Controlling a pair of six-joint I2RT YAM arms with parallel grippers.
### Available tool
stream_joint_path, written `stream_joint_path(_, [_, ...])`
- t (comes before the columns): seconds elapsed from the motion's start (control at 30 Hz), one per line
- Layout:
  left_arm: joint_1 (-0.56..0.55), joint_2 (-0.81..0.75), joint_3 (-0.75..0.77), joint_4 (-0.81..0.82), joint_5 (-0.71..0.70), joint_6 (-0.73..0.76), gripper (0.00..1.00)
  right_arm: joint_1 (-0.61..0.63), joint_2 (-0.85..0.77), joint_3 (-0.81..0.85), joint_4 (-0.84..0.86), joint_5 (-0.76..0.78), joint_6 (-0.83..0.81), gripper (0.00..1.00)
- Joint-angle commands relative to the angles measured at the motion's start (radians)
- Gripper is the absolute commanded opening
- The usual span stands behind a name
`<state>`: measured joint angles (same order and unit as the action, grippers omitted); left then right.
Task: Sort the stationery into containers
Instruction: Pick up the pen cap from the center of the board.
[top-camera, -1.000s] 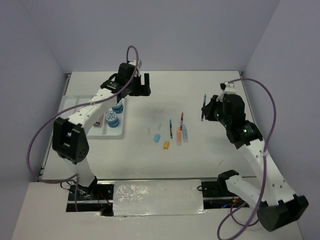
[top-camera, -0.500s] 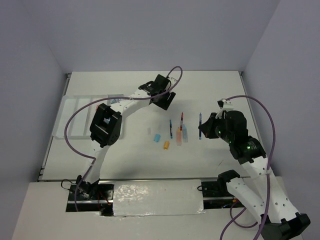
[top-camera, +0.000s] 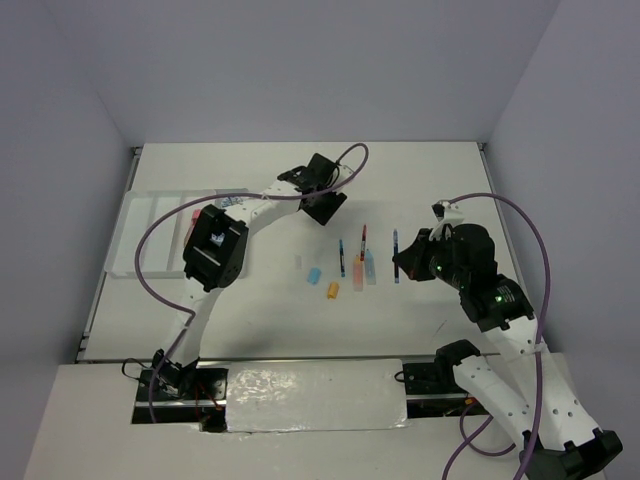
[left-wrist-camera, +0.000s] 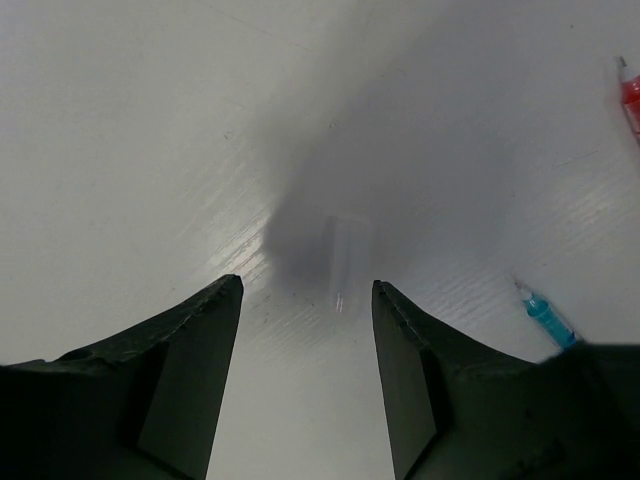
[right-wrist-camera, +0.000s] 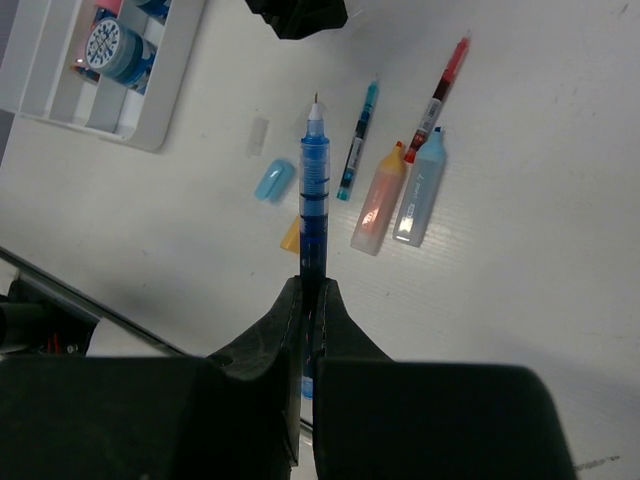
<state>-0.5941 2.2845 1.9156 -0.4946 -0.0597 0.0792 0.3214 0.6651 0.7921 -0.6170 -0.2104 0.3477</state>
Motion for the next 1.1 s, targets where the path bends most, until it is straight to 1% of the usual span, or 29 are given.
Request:
stream_joint_path(0.0, [-0.001, 0.047, 0.036, -0.004, 0.027, 0.028, 0.67, 0.008, -0.013, 0.010, -0.003, -0.014, -0.001, 0.02])
stream_joint_path(0.17, [-0.001, 0.066, 0.022, 0.007, 0.073, 0.021, 0.65, 0.010, -0.006, 0.013, -0.009, -0.017, -0.009, 0.02])
stream_joint_path(0.37, [0.000, 0.079, 0.011, 0.024, 0.089, 0.010, 0.61, 0.016, -0.007, 0.010, -0.004, -0.029, -0.007, 0.02])
stream_joint_path(0.4, [0.000, 0.085, 0.019, 0.016, 0.093, 0.013, 0.56, 0.016, -0.007, 0.010, -0.007, -0.027, -0.010, 0.02])
stream_joint_path(0.57, [0.000, 0.099, 0.040, -0.004, 0.095, 0.013, 0.56, 0.016, -0.012, 0.015, -0.012, -0.026, -0.012, 0.02])
stream_joint_path(0.73, [0.013, 0.116, 0.057, -0.025, 0.144, -0.002, 0.55, 0.019, -0.021, 0.013, -0.015, -0.029, -0.012, 0.02])
stream_joint_path(0.87, [0.025, 0.133, 0.057, -0.042, 0.176, -0.022, 0.48, 0.019, -0.027, 0.018, -0.020, -0.032, -0.010, 0.02])
stream_joint_path(0.93, [0.033, 0.136, 0.050, -0.048, 0.182, -0.033, 0.39, 0.021, -0.030, 0.024, -0.027, -0.030, -0.012, 0.02])
stream_joint_path(0.97, [0.034, 0.135, 0.048, -0.053, 0.188, -0.036, 0.37, 0.021, -0.030, 0.027, -0.030, -0.030, -0.012, 0.02])
stream_joint_path(1.07, [0.053, 0.141, 0.049, -0.076, 0.201, -0.052, 0.33, 0.021, -0.036, 0.033, -0.030, -0.037, -0.009, 0.02])
